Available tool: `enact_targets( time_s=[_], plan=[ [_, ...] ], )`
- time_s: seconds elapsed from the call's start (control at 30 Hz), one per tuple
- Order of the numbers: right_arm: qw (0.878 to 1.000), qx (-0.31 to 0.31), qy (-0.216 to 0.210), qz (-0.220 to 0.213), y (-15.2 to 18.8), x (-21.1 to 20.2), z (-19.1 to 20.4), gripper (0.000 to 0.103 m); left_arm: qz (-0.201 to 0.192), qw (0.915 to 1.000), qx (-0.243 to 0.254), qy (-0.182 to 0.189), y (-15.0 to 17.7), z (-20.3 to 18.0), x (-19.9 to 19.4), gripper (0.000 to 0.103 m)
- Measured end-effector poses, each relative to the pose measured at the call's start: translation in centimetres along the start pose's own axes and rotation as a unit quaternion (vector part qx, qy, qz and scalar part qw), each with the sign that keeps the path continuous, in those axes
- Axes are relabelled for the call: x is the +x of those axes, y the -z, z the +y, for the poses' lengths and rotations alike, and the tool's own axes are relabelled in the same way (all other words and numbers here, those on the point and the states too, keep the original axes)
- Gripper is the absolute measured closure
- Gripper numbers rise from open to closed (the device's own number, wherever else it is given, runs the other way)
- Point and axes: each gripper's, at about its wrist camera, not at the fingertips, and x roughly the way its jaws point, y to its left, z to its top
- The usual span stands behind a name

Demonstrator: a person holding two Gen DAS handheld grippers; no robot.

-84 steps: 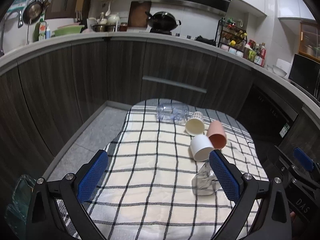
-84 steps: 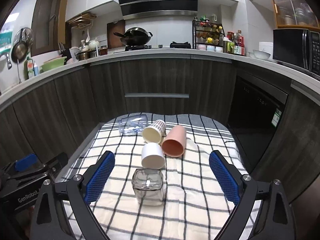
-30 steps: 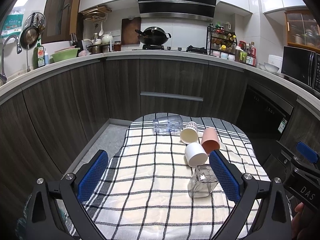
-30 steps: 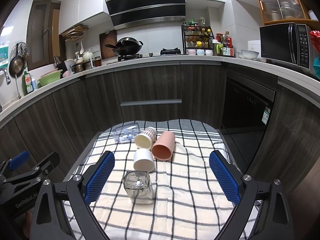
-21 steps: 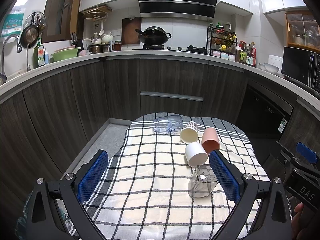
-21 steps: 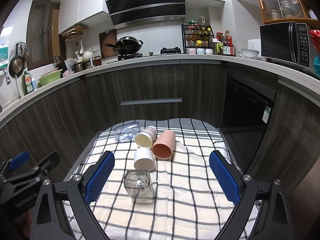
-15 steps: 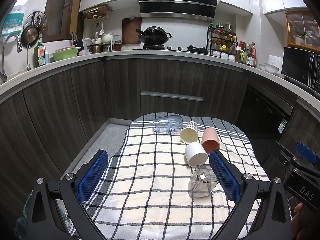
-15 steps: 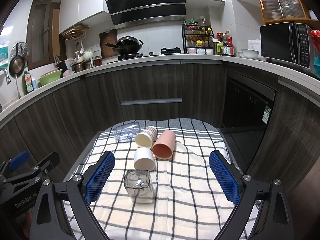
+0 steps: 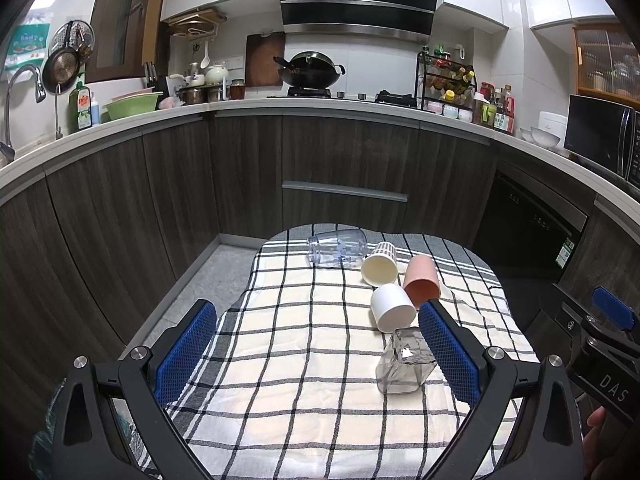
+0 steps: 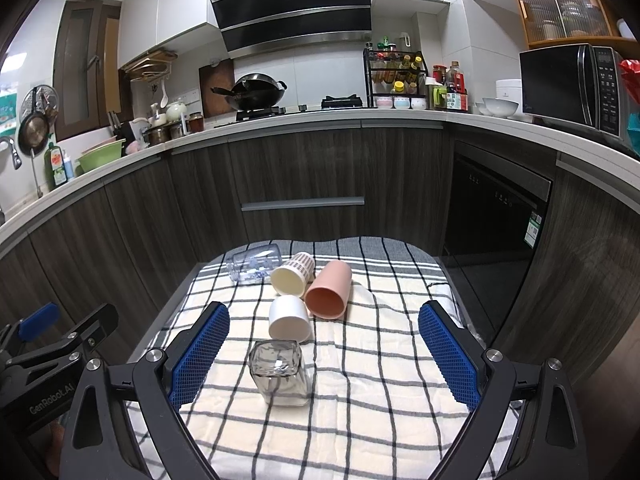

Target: Flip cup upside down

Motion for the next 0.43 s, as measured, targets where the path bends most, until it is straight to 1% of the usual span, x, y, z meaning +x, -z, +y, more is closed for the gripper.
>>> enact_targets(
  time_s=[0.13, 0.27, 0.43],
  plan=[
    [1.0, 0.0, 0.001, 0.0, -0.05, -0.04, -0.03, 0.007, 0.007, 1.0, -0.001, -0.002, 0.09, -0.2, 0.18, 0.0],
    [1.0, 0.0, 0.0, 0.0, -0.06, -0.04, -0.06, 0.007, 0.004, 0.9999, 0.0, -0.01, 0.15, -0.31, 0.09, 0.0],
    [1.0, 0.0, 0.0, 0.0, -0.07, -0.04, -0.09, 0.007, 0.002, 1.0, -0.001, -0.002, 0.11, -0.43, -0.17, 0.0]
  ],
)
